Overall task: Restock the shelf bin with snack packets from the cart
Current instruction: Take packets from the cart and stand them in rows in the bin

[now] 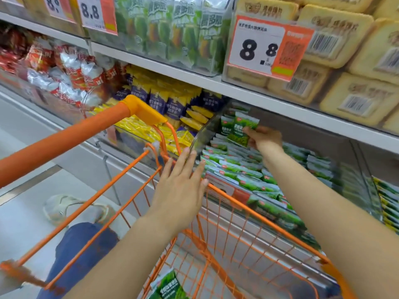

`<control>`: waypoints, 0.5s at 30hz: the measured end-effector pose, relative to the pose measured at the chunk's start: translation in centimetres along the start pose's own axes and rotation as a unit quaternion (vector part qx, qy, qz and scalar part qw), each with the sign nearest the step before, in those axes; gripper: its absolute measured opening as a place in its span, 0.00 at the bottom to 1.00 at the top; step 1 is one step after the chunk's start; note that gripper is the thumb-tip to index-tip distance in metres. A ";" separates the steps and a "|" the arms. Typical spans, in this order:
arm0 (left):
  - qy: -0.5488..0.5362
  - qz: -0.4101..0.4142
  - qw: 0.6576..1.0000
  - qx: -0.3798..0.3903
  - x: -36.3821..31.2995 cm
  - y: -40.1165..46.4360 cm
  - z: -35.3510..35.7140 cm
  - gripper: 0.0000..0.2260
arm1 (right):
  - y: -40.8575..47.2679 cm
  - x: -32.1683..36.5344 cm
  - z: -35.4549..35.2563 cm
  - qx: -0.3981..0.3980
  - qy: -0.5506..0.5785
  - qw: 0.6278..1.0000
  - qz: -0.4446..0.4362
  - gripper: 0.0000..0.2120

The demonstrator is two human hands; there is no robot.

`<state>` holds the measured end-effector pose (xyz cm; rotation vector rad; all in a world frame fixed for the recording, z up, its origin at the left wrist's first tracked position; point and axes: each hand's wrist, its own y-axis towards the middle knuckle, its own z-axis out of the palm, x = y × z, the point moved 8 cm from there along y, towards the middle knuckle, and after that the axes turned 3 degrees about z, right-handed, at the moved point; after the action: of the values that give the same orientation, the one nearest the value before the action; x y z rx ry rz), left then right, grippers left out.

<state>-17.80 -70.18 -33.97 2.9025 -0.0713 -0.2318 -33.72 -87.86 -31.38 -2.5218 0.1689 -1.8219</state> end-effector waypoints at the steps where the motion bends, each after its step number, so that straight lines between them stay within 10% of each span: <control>1: -0.003 -0.002 1.000 -0.005 0.0 0.0 0.0 0.38 | 1.1 0.1 0.3 -0.007 0.000 1.000 -0.003 0.10; 15: -0.050 0.000 0.999 -0.006 0.3 0.4 0.3 0.35 | 4.1 -1.3 4.1 -0.042 -0.125 0.991 -0.029 0.12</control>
<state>-17.56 -70.63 -34.26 2.8780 -0.0861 -0.3749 -30.52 -92.01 -34.22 -2.8125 0.1705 -1.5265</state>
